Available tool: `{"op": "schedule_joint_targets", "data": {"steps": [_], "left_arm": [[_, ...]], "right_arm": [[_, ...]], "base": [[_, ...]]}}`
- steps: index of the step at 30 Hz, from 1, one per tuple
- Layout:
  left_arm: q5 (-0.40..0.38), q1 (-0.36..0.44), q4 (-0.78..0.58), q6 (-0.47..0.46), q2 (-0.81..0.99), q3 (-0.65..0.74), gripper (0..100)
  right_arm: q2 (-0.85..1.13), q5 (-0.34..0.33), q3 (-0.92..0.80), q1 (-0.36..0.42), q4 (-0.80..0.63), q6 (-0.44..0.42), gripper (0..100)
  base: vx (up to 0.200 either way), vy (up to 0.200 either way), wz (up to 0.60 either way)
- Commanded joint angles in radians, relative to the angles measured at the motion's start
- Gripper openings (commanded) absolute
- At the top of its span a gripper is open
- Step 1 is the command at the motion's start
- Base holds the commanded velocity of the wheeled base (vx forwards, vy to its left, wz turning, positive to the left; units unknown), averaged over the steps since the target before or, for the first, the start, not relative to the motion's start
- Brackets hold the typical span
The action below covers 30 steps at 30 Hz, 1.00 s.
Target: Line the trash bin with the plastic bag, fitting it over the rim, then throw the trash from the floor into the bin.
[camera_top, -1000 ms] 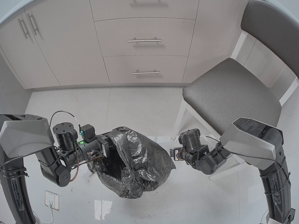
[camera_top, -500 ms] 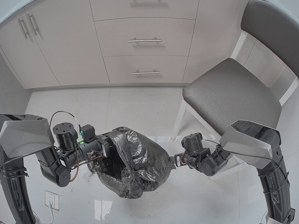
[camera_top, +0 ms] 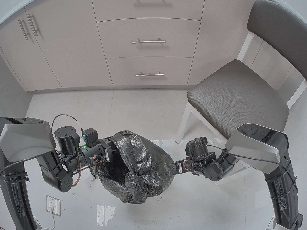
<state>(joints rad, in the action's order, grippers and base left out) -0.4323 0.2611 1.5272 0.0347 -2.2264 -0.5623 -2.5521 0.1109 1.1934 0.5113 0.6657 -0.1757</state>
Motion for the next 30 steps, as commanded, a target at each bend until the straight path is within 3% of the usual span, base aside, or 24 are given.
{"op": "schedule_joint_targets", "data": {"steps": [1,12,17,22,26,30], "left_arm": [[0.001,0.001,0.001,0.001,0.001,0.001,0],[0.001,-0.002,0.001,0.001,0.001,0.013,0],[0.001,-0.002,0.001,0.001,0.001,0.012,0],[0.001,-0.003,0.001,0.001,-0.001,0.015,0],[0.001,-0.003,0.001,0.001,-0.002,0.013,0],[0.000,-0.003,0.001,0.001,-0.002,0.015,0]], "right_arm": [[0.050,-0.108,0.003,0.004,-0.037,-0.067,100],[0.127,-0.224,-0.009,0.053,-0.117,-0.133,100],[0.124,-0.224,0.002,0.078,-0.127,-0.163,100],[0.108,-0.132,-0.006,0.050,-0.127,-0.136,100],[0.147,-0.083,-0.138,0.052,-0.110,-0.014,100],[0.165,0.058,-0.248,0.079,-0.021,0.027,100]], "base": [[0.000,0.000,0.00],[0.000,0.000,0.00],[0.000,0.000,0.00],[0.000,0.000,0.00],[0.000,0.000,0.00],[0.000,0.000,0.00]]}}
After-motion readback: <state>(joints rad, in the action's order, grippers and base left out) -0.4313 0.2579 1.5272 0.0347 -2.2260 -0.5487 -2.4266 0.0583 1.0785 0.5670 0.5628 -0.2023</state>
